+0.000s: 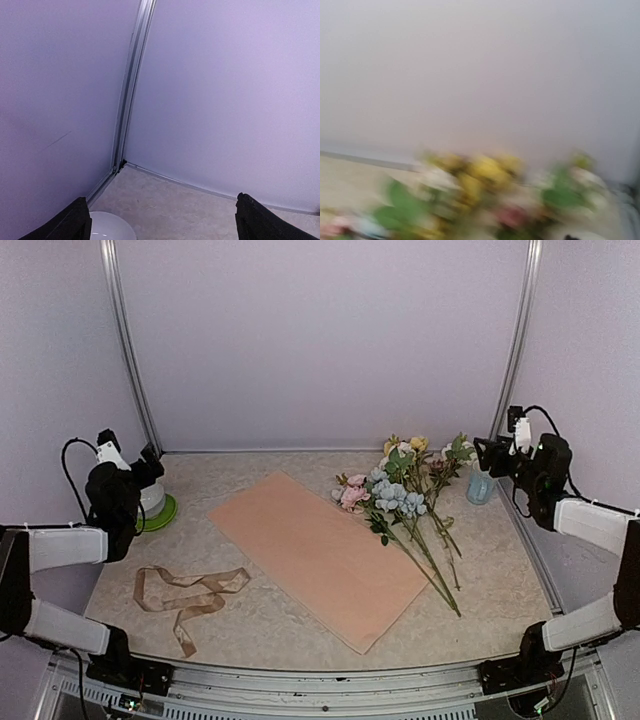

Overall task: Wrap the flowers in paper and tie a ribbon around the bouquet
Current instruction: Pick up the folded wrapping paper from the center of the board.

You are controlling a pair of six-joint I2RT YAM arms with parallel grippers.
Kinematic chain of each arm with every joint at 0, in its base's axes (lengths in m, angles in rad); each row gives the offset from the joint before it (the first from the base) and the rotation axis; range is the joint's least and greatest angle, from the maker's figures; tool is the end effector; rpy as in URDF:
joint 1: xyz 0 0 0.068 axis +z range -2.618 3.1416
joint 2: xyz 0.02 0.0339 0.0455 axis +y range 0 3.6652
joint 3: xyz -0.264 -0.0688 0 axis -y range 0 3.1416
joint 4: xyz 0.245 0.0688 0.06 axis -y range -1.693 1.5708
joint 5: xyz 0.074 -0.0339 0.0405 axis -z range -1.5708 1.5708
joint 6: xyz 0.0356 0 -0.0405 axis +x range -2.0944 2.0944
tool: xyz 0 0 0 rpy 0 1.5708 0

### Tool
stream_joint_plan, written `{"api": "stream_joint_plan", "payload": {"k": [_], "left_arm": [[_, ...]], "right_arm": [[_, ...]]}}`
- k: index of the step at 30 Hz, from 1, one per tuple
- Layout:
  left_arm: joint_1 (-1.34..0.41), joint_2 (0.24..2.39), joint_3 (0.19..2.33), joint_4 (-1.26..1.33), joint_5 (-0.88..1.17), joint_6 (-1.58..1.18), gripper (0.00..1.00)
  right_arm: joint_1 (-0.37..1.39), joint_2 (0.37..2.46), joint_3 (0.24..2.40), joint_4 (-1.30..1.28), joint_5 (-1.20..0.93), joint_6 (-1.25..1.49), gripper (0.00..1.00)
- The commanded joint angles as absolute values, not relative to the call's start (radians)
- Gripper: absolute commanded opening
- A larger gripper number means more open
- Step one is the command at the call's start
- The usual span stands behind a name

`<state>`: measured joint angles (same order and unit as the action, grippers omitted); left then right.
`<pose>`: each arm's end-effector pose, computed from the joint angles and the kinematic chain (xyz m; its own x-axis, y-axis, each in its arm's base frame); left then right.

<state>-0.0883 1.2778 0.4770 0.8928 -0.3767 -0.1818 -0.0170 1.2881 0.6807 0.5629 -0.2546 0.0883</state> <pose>0.2642 -0.0102 0.2420 0.1411 -0.1813 -0.9733 -0.2617 0.9413 -0.2133 0.2902 0.0040 0.2716 -0.0650 0.0865 -0.9941 -0.2303 0.9680 0.0993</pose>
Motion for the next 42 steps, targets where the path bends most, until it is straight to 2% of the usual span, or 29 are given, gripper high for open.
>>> {"api": "stream_joint_plan", "payload": {"k": [1, 6, 7, 9, 11, 17, 22, 30, 34, 38, 40, 42], "left_arm": [[-0.279, 1.219, 0.601, 0.558, -0.495, -0.223, 0.97], [-0.539, 1.158, 0.666, 0.312, -0.581, -0.211, 0.97], [-0.580, 1.142, 0.668, 0.273, -0.582, -0.218, 0.97], [-0.637, 1.095, 0.668, 0.194, -0.577, -0.258, 0.97], [-0.651, 1.040, 0.660, 0.105, -0.537, -0.331, 0.97], [-0.708, 0.952, 0.592, 0.007, -0.422, -0.451, 0.95], [-0.738, 1.013, 0.621, -0.042, -0.413, -0.459, 0.96], [-0.738, 1.044, 0.630, -0.041, -0.399, -0.442, 0.97], [-0.738, 1.047, 0.625, -0.023, -0.399, -0.436, 0.98], [-0.738, 1.046, 0.635, -0.032, -0.413, -0.423, 0.98], [-0.737, 1.040, 0.635, -0.033, -0.426, -0.415, 0.99], [-0.736, 1.036, 0.637, -0.032, -0.433, -0.408, 0.99]], "right_arm": [[0.200, 1.278, 0.857, 0.083, -0.374, 0.177, 0.68], [0.664, 1.457, 1.052, -0.311, -0.198, 0.120, 0.69], [0.740, 1.504, 1.096, -0.398, -0.150, 0.132, 0.72], [0.870, 1.584, 1.175, -0.543, -0.057, 0.164, 0.81], [0.978, 1.661, 1.231, -0.659, -0.044, 0.190, 0.98], [1.204, 1.883, 1.353, -0.903, -0.033, 0.262, 1.00], [1.277, 1.953, 1.375, -1.010, -0.008, 0.292, 1.00], [1.280, 1.967, 1.370, -1.119, 0.128, 0.306, 0.90], [1.279, 1.984, 1.390, -1.056, 0.171, 0.237, 0.75], [1.279, 1.993, 1.385, -0.991, 0.171, 0.149, 0.73], [1.279, 2.000, 1.382, -0.976, 0.179, 0.113, 0.64], [1.278, 2.010, 1.392, -0.971, 0.190, 0.095, 0.48]]}}
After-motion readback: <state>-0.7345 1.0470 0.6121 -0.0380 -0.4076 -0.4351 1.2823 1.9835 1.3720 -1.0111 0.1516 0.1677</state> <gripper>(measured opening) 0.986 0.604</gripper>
